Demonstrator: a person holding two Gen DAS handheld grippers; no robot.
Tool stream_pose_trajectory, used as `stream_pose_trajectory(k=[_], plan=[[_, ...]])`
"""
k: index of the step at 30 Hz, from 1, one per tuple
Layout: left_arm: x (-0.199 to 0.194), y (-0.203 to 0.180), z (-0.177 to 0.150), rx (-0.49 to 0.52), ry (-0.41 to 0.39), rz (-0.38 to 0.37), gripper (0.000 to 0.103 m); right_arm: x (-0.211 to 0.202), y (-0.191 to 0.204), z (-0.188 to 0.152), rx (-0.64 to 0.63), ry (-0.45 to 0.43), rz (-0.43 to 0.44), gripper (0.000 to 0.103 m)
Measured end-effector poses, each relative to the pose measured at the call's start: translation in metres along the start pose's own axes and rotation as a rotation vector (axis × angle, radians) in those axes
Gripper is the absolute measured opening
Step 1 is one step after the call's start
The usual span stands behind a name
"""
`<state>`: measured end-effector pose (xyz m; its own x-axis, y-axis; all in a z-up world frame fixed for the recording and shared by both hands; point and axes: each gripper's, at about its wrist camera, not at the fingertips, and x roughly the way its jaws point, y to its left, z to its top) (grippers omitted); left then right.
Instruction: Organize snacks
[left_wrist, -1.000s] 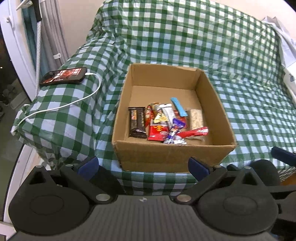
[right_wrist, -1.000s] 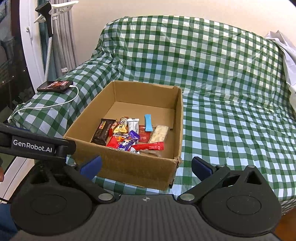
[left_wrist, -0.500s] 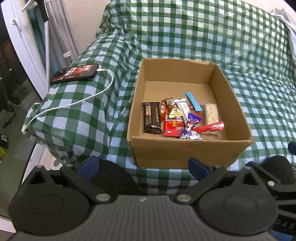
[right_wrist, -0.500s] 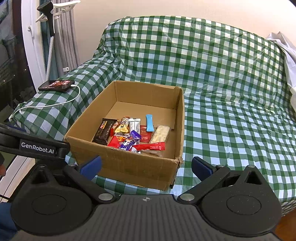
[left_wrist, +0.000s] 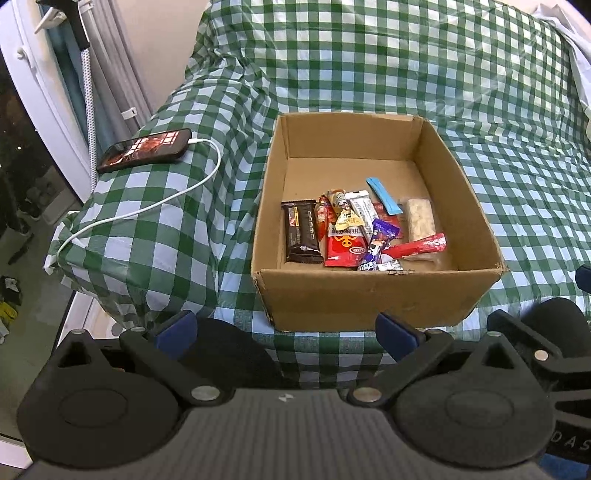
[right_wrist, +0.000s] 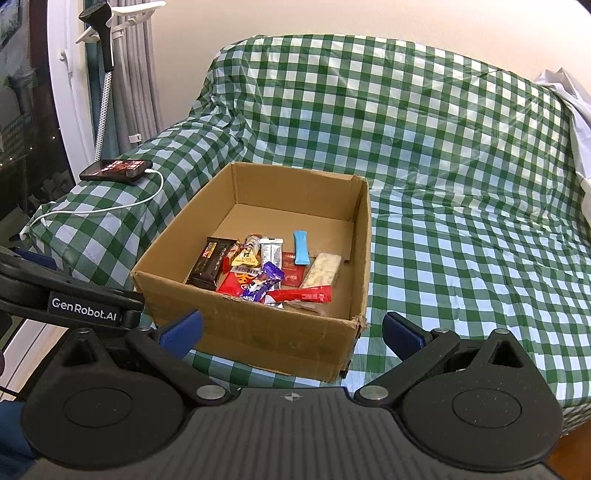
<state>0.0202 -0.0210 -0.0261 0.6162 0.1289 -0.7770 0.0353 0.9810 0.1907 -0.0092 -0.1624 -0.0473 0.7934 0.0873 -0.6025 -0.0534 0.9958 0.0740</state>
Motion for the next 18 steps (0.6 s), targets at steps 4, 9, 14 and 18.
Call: stream_pose_trajectory(k=[4, 9, 14, 18], plan=[[-0.0021, 0.0007, 0.0011, -0.005, -0.006, 0.000, 0.103, 0.0002, -0.0034, 0.0009, 0.001, -0.002, 0.001, 0.102], [-0.0034, -0.0001, 0.0020, -0.005, -0.003, -0.002, 0.103, 0.0014, -0.0071, 0.0019, 0.006, 0.001, 0.003, 0.102], [-0.0044, -0.0013, 0.0025, -0.002, -0.006, -0.004, 0.103, 0.0010, -0.0084, 0.0021, 0.004, -0.010, 0.006, 0.102], [-0.0039, -0.0032, 0.0056, 0.015, -0.032, 0.021, 0.103, 0.0016, -0.0091, 0.0053, 0.001, -0.027, 0.007, 0.102]])
